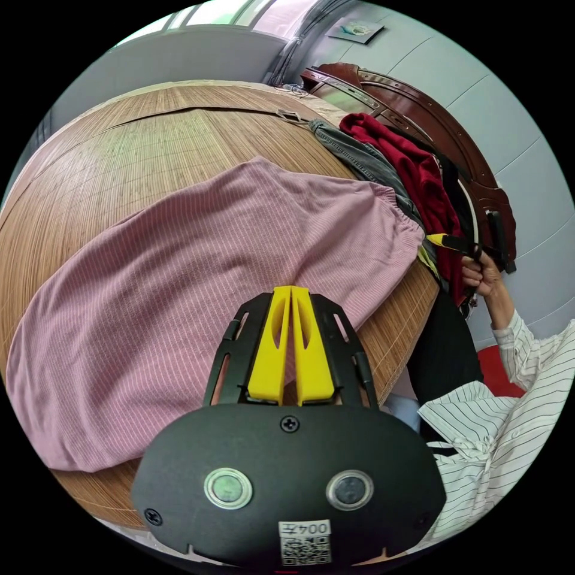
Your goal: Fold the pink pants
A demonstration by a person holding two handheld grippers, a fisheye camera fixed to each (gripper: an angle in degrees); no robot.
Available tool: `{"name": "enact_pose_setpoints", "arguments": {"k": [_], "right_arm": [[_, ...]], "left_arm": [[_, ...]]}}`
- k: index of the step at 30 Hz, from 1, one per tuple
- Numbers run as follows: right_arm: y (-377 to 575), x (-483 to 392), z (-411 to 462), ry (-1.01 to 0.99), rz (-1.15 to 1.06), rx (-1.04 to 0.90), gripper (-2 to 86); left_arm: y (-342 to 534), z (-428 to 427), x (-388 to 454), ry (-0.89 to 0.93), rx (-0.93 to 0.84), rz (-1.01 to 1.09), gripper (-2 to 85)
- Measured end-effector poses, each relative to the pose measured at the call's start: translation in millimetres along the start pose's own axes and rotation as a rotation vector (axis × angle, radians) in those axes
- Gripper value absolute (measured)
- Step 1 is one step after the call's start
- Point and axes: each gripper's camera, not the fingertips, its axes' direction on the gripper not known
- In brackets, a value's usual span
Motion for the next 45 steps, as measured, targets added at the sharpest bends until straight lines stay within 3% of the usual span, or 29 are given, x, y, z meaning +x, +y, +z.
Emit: {"name": "enact_pose_setpoints", "arguments": {"k": [13, 21, 25, 29, 35, 37, 42, 45], "right_arm": [[44.6, 17.5, 9.0, -0.176, 0.313, 0.059, 16.8], [26.4, -23.0, -7.2, -0.044, 0.276, 0.068, 6.4], [29.5, -46.8, -14.6, 0.047, 0.250, 0.056, 5.6], [14.3, -90.6, -26.1, 0.077, 0.188, 0.056, 6.9], [1.0, -229.3, -66.2, 0.405, -0.135, 0.249, 6.5], [-14.8, -277.8, -50.7, 0.392, -0.271, 0.222, 5.1], [-64.2, -363.0, 48.7, 0.387, -0.474, -0.174, 0.2], [-83.0, -422.0, 31.5, 0.447, -0.546, -0.051, 0.2]], "left_arm": [[3.3, 13.2, 4.1, -0.017, -0.012, 0.011, 0.2], [13.0, 24.1, -0.1, -0.006, -0.029, 0.002, 0.2], [23.1, 32.2, 5.0, -0.010, -0.061, 0.031, 0.2], [39.3, 29.3, 11.1, -0.070, -0.005, 0.067, 0.2], [82.5, 3.2, -14.6, -0.215, 0.068, 0.049, 0.2], [94.7, 18.0, -36.4, -0.207, 0.015, 0.006, 0.2], [122.7, 33.4, -56.3, -0.185, 0.029, -0.036, 0.2], [144.4, 13.8, -55.3, -0.238, 0.101, -0.016, 0.2]]}}
